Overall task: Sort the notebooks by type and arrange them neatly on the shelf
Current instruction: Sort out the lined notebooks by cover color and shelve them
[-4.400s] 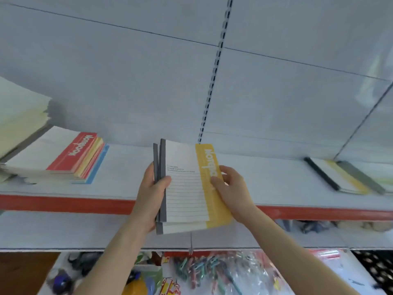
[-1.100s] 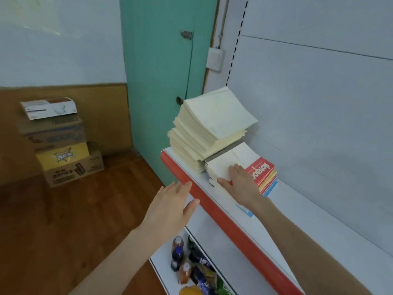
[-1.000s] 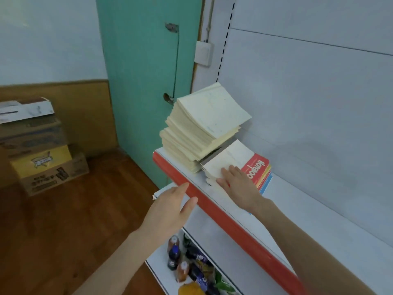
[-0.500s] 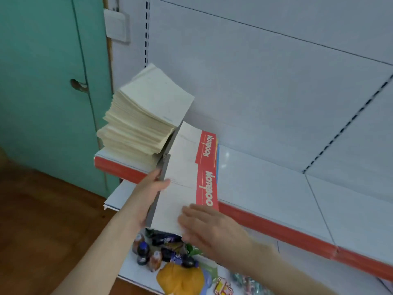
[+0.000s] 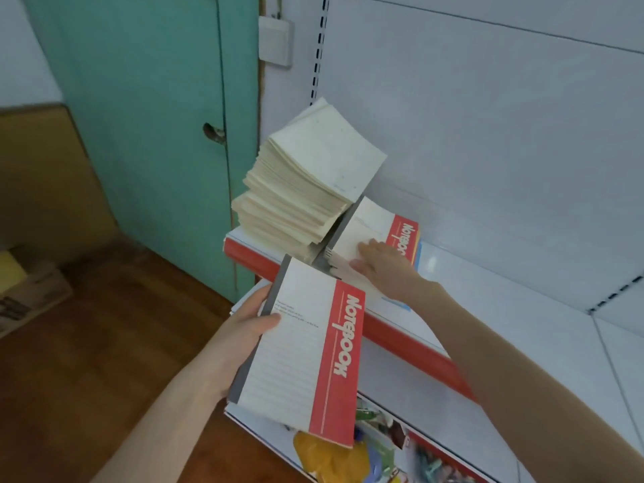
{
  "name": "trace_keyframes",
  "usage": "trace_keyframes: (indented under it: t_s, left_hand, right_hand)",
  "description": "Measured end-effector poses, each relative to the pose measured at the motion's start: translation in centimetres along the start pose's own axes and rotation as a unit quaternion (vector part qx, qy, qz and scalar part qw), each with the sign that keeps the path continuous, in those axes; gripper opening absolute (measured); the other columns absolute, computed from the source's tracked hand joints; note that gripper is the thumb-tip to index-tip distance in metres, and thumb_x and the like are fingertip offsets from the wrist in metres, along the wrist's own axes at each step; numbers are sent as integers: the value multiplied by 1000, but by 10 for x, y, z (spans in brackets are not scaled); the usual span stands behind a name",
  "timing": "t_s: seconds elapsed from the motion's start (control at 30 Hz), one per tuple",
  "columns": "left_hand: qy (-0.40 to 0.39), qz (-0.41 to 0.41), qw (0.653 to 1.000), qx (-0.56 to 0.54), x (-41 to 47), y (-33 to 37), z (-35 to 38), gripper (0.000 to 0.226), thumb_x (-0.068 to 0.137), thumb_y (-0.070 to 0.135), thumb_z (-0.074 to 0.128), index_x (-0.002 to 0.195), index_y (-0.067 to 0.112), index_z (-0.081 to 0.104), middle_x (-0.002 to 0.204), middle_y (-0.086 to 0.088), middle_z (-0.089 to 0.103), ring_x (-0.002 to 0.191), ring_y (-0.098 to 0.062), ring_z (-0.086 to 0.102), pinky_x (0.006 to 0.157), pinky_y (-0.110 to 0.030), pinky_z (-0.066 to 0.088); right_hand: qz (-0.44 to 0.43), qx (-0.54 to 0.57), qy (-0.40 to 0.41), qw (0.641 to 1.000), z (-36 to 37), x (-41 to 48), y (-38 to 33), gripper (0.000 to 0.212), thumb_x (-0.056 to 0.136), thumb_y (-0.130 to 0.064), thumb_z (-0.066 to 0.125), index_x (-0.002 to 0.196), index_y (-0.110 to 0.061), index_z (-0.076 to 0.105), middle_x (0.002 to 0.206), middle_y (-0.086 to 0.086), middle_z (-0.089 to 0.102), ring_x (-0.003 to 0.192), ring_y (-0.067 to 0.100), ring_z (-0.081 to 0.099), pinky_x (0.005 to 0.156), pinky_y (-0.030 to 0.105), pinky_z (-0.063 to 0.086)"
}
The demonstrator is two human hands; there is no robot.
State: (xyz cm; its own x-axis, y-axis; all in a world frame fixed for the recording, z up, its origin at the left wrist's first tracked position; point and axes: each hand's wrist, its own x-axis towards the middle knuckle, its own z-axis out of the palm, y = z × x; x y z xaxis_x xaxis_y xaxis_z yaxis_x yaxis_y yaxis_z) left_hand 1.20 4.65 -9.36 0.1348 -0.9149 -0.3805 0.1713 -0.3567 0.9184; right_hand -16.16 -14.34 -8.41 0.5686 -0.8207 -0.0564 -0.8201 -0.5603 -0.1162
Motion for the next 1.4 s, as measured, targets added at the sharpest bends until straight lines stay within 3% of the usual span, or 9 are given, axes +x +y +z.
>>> trace_keyframes:
  t_s: [0.27,0.4,0.5,0.6,0.77,0.87,1.1,1.27,1.4]
  left_hand:
    - [9,19,999,-28,9,1,21,34,94,18,49,117,42,48,102,3,68,90,-16,65,65,-33,48]
    - [0,24,999,-48,13,-1,30,36,91,50,43,124,40,50,112,0,66,101,-20,63,80,-41,51]
    - [-20,-5,997,-78,16,-3,37,50,83,61,45,126,37,51,115,-2,65,104,-25,62,83,-44,51]
    - [-7,23,999,-29,12,-3,41,32,92,27,53,122,40,48,105,0,67,96,-23,64,71,-38,51]
    - [13,22,999,-32,3,-4,28,46,90,6,54,119,42,48,109,-1,67,97,-24,64,77,-43,51]
    - [23,31,999,-22,-5,-3,20,46,91,6,53,118,42,49,106,2,68,95,-21,65,72,-40,50]
    - [51,29,998,-29,-18,-6,6,47,90,7,54,125,38,47,108,1,67,97,-22,64,79,-44,51]
    - [47,37,998,-34,-19,-5,11,46,91,12,56,126,40,45,107,1,67,97,-22,64,75,-41,51]
    - [33,58,997,-50,-23,-2,20,39,93,35,48,131,41,42,108,0,66,96,-20,65,72,-38,53]
  right_hand:
    - [-3,-38,133,990,-44,-58,-10,23,101,-22,35,106,-5,50,86,7,60,66,24,50,55,24,31]
    - [-150,-63,216,963,-26,-119,-32,12,81,-18,59,73,-10,57,58,-2,57,43,16,55,38,20,38]
    - [-233,-42,159,958,8,-158,-52,34,95,-22,39,75,-15,65,71,-3,67,61,14,64,50,24,51]
    - [-220,20,24,975,4,-168,-69,63,99,-44,14,90,-14,68,93,2,71,85,17,67,74,29,56]
    - [-87,116,105,984,-27,-89,-26,35,99,-31,38,119,-9,56,120,5,61,109,20,58,90,30,44]
    - [18,35,39,998,-23,-32,-4,52,98,-37,40,142,-10,32,149,7,33,135,25,33,108,36,29]
    - [-30,-58,-11,998,-2,-24,4,44,102,-31,25,138,-8,34,142,12,38,130,29,38,108,36,28]
    - [37,19,53,998,-34,-44,-1,29,102,-22,28,116,-9,49,103,11,61,90,27,58,71,29,40]
    - [12,43,77,996,-52,-107,-29,36,101,-29,28,128,-14,47,121,7,59,99,23,57,81,30,43]
